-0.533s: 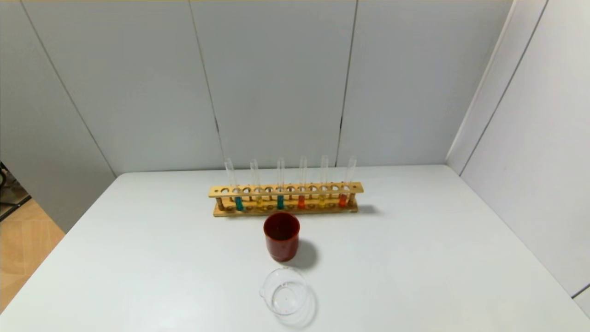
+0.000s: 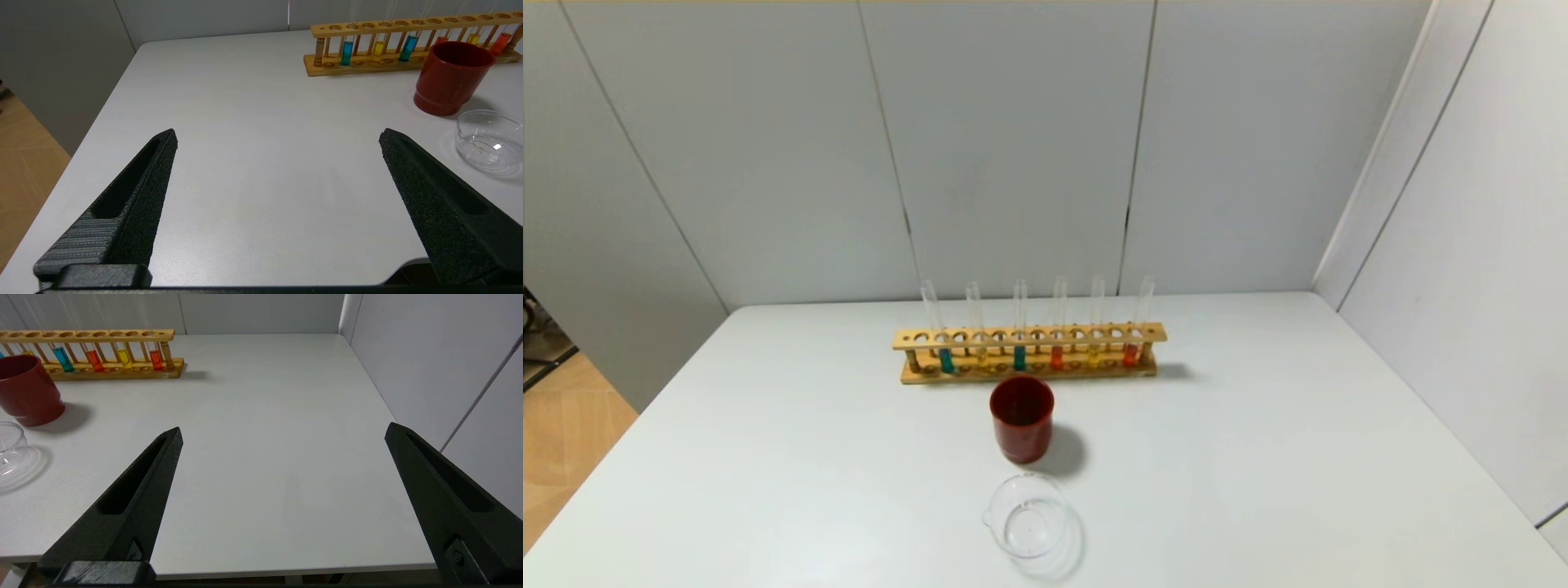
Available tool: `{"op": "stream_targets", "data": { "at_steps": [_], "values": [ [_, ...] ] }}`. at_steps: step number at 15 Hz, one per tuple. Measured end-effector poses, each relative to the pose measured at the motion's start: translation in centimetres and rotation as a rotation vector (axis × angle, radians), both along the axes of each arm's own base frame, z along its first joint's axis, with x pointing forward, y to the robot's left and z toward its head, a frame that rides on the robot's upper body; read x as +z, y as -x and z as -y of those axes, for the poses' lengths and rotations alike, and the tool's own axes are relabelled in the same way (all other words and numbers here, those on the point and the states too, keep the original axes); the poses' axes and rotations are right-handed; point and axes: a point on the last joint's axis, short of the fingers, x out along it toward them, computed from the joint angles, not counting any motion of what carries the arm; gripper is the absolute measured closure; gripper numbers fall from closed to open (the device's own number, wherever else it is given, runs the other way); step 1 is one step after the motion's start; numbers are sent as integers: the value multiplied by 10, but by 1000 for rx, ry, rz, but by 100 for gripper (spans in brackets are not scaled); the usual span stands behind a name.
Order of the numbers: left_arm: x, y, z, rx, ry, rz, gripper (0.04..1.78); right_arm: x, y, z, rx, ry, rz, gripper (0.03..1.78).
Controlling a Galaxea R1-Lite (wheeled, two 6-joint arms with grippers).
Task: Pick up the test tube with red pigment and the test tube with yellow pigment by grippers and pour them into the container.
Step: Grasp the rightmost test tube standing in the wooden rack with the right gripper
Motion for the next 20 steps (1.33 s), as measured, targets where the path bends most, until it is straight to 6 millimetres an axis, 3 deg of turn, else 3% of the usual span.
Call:
{"op": "stream_targets", "data": {
  "at_steps": [3,8,12,16,20],
  "values": [
    [0,0,0,0,0,0,7,5,1,0,0,9,19,7],
    [0,0,0,0,0,0,7,38,15,-2,91,19,116,7],
    [0,0,0,0,0,0,7,51,23,-2,106,28,143,7],
    [0,0,0,0,0,0,7,80,32,-3,150,38,194,7],
    [0,0,0,0,0,0,7,120,25,-3,174,33,185,7]
  ]
}}
